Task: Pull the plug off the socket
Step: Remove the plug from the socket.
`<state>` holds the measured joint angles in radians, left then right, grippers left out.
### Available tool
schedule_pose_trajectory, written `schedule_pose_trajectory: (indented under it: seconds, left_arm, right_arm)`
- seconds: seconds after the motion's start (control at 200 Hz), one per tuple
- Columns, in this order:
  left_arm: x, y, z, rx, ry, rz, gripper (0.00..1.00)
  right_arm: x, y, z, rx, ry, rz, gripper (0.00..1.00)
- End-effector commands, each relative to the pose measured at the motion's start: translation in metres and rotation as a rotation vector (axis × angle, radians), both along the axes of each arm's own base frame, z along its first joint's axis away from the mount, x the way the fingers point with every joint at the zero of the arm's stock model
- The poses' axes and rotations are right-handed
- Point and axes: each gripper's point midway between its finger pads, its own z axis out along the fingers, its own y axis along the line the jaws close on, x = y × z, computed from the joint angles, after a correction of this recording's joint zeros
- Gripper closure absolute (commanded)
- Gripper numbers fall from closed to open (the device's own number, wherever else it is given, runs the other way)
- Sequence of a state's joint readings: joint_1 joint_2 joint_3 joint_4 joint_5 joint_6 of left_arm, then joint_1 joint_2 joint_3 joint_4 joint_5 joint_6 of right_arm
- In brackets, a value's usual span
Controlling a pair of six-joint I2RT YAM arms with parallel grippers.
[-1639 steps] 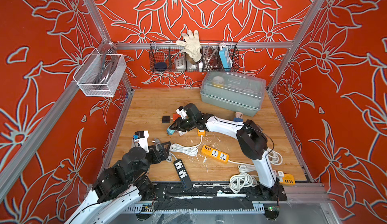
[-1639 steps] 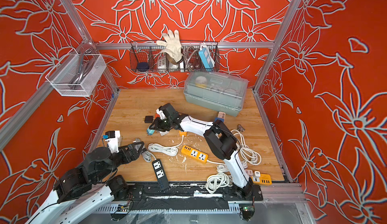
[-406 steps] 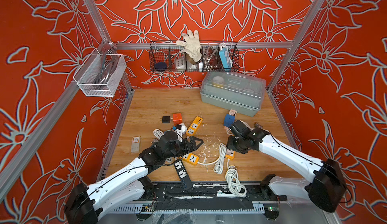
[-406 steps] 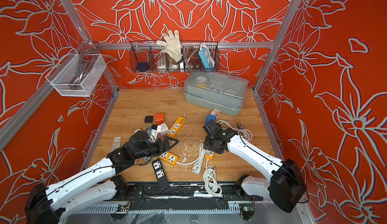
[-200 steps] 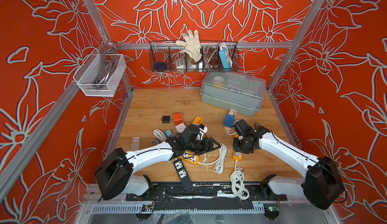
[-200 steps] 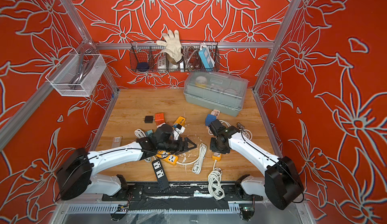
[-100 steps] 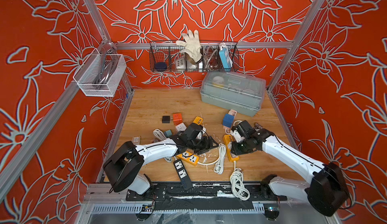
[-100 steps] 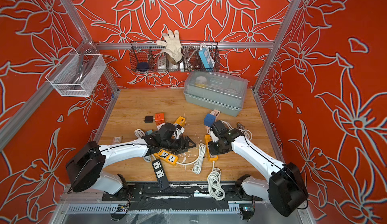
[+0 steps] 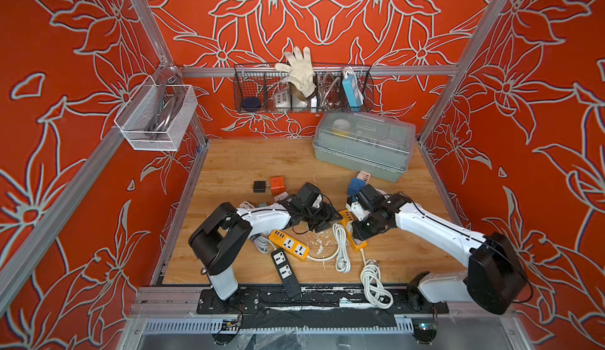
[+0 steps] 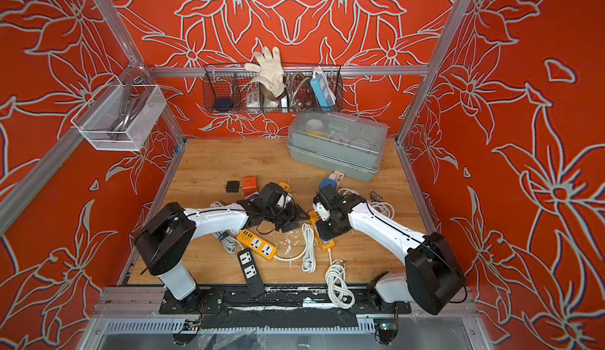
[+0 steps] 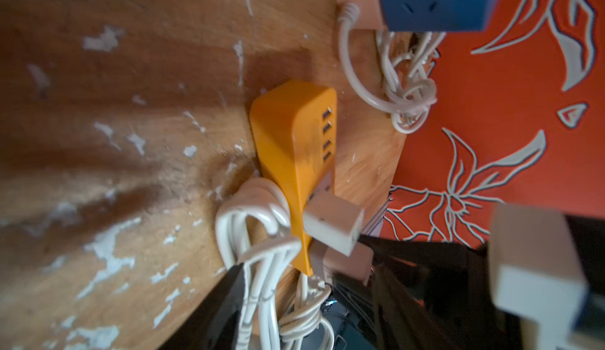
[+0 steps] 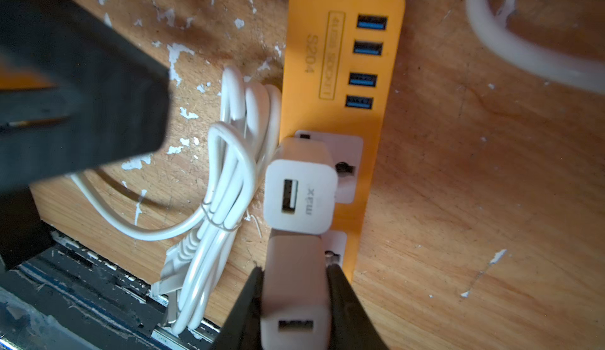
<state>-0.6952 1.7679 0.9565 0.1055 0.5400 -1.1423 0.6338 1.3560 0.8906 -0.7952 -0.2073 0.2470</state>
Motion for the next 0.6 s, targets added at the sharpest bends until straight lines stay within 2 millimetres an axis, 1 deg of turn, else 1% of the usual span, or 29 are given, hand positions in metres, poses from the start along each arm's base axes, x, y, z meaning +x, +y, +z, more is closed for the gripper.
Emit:
schedule_pose_trajectory:
  seconds: [0.0, 0.12, 0.2, 0.285, 0.365, 0.495, 0.595]
  left_arm:
    - [0.011, -0.008, -0.011, -0.008, 0.055, -0.004, 0.40]
    - [0.019, -0.016, -0.020, 0.013, 0.065, -0.028, 0.42]
    - [0.019, -0.019, -0.027, 0.020, 0.084, -0.034, 0.43]
    - [0.014, -0.019, -0.038, 0.031, 0.113, -0.037, 0.44]
    - [0.008, -0.016, -0.050, 0.061, 0.148, -0.037, 0.47]
    - [-0.004, -0.008, -0.067, 0.140, 0.204, -0.026, 0.49]
    - [-0.014, 0.004, -0.082, 0.214, 0.256, -0.013, 0.50]
  right_arm:
    - [0.002, 0.007, 0.002, 0.024, -0.016, 0.025, 0.77]
    - [0.000, 0.009, -0.001, 0.032, -0.006, 0.020, 0.78]
    - [-0.001, 0.010, -0.003, 0.033, -0.003, 0.017, 0.78]
    - [-0.001, 0.012, -0.004, 0.031, -0.002, 0.018, 0.78]
    - [-0.001, 0.013, -0.003, 0.021, -0.008, 0.024, 0.79]
    - [0.007, 0.016, 0.003, 0.001, -0.044, 0.027, 0.79]
    - [0.017, 0.004, 0.006, -0.070, -0.072, -0.013, 0.80]
